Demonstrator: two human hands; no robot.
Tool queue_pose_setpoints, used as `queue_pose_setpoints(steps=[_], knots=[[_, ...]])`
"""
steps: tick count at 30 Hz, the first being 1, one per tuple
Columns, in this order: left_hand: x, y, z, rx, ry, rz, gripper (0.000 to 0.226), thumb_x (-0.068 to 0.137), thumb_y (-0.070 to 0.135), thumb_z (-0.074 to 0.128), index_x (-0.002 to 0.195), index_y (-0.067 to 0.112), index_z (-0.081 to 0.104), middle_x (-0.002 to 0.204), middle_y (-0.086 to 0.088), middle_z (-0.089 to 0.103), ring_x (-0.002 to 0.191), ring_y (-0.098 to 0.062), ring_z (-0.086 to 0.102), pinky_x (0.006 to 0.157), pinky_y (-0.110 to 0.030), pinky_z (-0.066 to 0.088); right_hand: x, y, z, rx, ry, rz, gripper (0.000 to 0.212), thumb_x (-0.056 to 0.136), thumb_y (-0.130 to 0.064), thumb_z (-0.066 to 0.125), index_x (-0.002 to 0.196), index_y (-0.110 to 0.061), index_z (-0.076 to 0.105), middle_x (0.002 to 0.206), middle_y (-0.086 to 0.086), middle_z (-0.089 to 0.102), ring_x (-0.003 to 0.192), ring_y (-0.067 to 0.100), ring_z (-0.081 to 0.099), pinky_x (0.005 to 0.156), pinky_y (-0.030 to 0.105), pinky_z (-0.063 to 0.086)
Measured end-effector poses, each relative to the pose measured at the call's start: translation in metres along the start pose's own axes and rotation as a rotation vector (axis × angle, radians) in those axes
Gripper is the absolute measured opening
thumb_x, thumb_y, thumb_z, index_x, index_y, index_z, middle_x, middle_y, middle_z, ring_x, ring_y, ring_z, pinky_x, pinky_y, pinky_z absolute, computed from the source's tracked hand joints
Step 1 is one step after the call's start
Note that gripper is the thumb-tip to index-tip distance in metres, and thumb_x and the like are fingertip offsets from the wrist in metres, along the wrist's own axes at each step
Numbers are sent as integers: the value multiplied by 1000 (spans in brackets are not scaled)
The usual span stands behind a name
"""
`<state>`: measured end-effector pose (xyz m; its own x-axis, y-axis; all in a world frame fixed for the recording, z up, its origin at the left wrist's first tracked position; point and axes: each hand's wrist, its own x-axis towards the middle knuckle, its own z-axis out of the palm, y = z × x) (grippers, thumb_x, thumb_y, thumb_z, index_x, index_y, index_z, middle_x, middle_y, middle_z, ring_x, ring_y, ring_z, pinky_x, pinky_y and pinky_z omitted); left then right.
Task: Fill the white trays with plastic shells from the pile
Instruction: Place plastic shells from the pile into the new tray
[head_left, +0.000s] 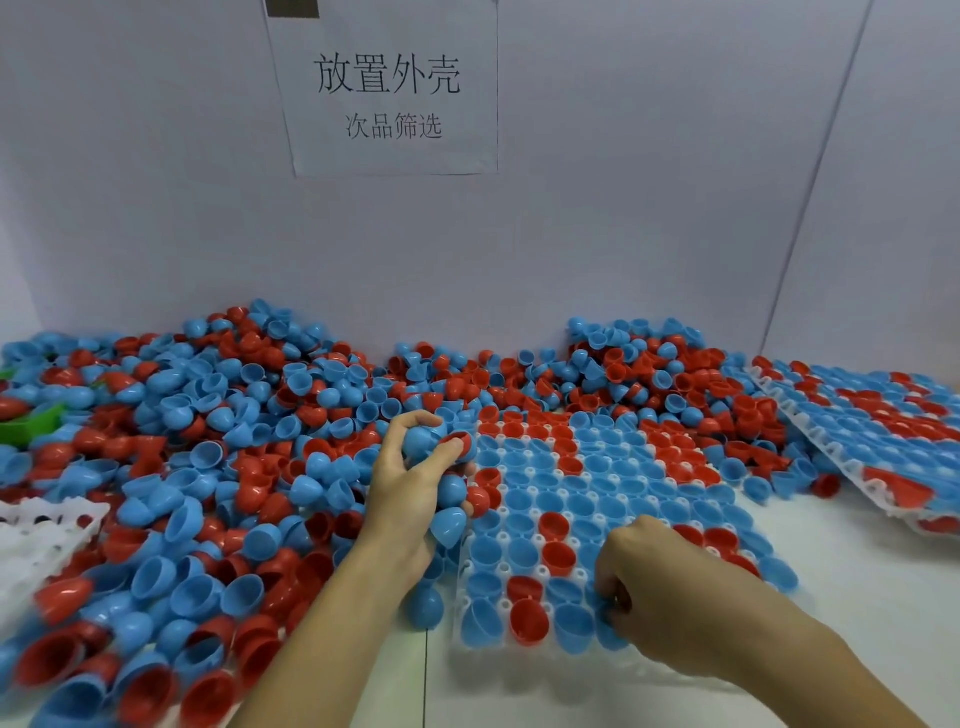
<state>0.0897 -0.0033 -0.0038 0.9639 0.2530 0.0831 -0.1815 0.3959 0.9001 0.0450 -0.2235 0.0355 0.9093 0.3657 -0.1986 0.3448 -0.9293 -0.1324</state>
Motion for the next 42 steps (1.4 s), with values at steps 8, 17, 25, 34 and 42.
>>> queue_pose_setpoints(steps=[8, 17, 25, 34, 42], knots=[[-3, 4, 1, -37, -23, -26, 23, 87, 10, 75, 94, 29, 64, 92, -11, 74, 78, -26, 70, 50, -32, 53, -4, -1, -12, -34, -32, 14, 15, 93, -18, 61, 87, -8, 71, 88, 3, 72, 78, 23, 70, 69, 36, 61], [-9, 12, 4, -170, -113, -118, 21, 88, 7, 72, 91, 26, 65, 89, -15, 71, 70, -26, 68, 43, -28, 49, 26, -25, -30, 201, 276, -171, 25, 97, -32, 60, 122, -31, 63, 104, -13, 64, 82, 0, 60, 74, 16, 53], [-16, 16, 8, -129, -258, -158, 21, 81, 30, 75, 96, 26, 62, 86, -9, 70, 58, -21, 63, 41, -26, 47, 77, -46, -24, 602, 516, -312, 19, 90, -30, 71, 109, -34, 69, 101, -17, 67, 83, 1, 65, 71, 14, 52], [-14, 18, 7, -135, -155, -135, 6, 94, 25, 67, 96, 24, 61, 88, -10, 71, 60, -24, 64, 42, -28, 49, 86, -42, -22, 1113, 367, -229, 19, 103, -17, 51, 110, -20, 68, 94, 0, 76, 82, 13, 74, 68, 18, 56], [-12, 12, 5, -12, -157, -64, 21, 85, 13, 76, 92, 28, 63, 84, -10, 67, 58, -20, 64, 42, -26, 48, 92, -45, -20, 1402, 272, -192, 23, 106, -13, 44, 108, -19, 66, 103, 12, 71, 87, 19, 74, 73, 23, 58]])
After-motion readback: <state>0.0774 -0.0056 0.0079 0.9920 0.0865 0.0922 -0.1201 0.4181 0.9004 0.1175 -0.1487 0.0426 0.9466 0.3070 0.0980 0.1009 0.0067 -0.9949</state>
